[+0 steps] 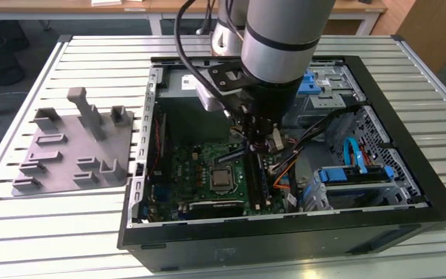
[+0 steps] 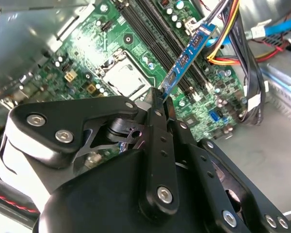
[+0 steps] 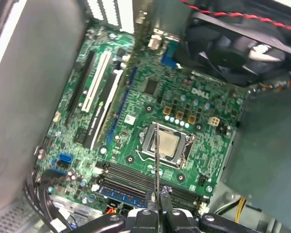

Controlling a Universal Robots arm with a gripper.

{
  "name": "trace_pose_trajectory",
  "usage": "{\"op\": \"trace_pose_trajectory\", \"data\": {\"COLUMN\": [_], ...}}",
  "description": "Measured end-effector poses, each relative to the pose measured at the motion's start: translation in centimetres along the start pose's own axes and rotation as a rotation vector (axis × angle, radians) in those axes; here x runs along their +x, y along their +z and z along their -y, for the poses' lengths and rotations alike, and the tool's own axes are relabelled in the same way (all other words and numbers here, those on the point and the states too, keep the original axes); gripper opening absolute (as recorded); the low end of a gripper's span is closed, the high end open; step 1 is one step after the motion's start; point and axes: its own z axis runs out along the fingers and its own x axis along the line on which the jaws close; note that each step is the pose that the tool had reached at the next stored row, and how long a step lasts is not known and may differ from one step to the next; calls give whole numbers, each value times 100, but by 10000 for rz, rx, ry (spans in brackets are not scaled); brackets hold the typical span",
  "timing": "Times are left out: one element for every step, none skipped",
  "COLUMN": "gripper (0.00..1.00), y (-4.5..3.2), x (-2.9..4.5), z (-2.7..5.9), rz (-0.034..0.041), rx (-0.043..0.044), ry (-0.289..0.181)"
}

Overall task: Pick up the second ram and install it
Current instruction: 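Insert the second ram into the second slot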

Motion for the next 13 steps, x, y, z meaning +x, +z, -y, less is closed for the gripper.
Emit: {"op": "trace_pose_trajectory", "data": {"gripper": [14, 14, 14, 14, 14, 14, 14, 14, 14, 14, 14, 14, 14], "y": [1, 2, 3, 4, 5, 6, 7, 8, 8, 9, 10, 11, 11], "x": [0, 0, 0, 0, 0, 0, 0, 0, 0, 0, 0, 1, 0], "z": [0, 0, 0, 0, 0, 0, 0, 0, 0, 0, 0, 0, 0], "rz": [4, 7, 10, 13, 15, 19, 23, 26, 29, 33, 36, 39, 41], "rx": [7, 13, 18, 25, 31, 38, 44, 50, 56, 63, 68, 75, 80], "ry": [174, 337, 498, 674, 836, 997, 1159, 1319, 1476, 1632, 1797, 1951, 2108]}}
